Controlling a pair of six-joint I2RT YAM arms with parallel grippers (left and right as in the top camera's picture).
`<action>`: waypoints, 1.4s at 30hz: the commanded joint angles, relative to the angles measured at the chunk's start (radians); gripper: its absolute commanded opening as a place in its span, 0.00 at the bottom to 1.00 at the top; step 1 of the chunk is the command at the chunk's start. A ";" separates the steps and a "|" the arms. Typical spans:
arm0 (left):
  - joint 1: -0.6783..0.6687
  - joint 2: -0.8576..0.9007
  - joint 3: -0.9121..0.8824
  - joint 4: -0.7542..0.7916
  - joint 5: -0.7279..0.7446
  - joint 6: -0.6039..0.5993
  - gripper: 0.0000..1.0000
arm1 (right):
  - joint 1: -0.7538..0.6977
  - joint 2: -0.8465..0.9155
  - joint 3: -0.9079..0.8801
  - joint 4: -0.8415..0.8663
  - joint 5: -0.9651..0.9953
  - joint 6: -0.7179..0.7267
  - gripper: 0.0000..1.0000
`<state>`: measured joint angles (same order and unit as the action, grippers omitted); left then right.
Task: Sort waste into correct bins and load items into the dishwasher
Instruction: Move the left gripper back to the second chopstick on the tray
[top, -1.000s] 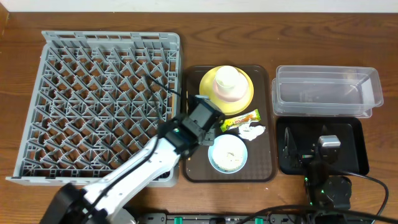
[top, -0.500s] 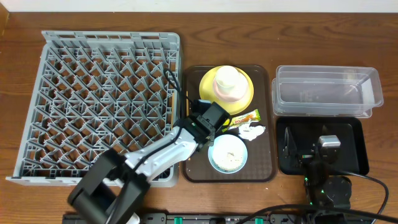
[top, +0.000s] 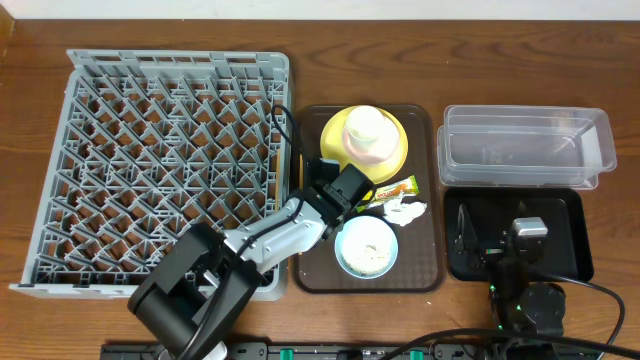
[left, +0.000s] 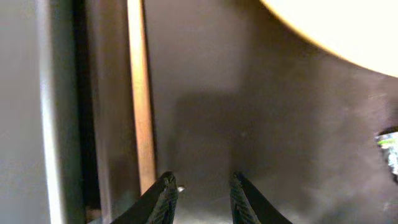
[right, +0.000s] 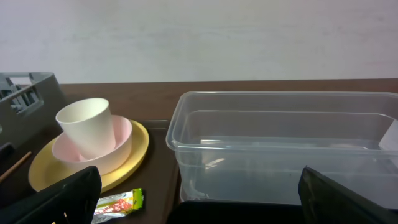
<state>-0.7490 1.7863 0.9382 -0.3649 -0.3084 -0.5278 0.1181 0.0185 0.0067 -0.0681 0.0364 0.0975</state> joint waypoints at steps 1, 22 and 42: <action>-0.002 0.048 -0.003 -0.007 0.061 -0.009 0.31 | 0.006 -0.002 -0.001 -0.004 -0.001 -0.009 0.99; -0.001 -0.051 -0.004 -0.018 -0.065 -0.009 0.30 | 0.006 -0.002 -0.001 -0.003 0.000 -0.009 0.99; 0.000 0.032 -0.031 0.017 -0.097 -0.055 0.30 | 0.006 -0.002 -0.001 -0.003 0.000 -0.009 0.99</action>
<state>-0.7490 1.7836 0.9173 -0.3470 -0.3946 -0.5610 0.1181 0.0185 0.0067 -0.0677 0.0364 0.0971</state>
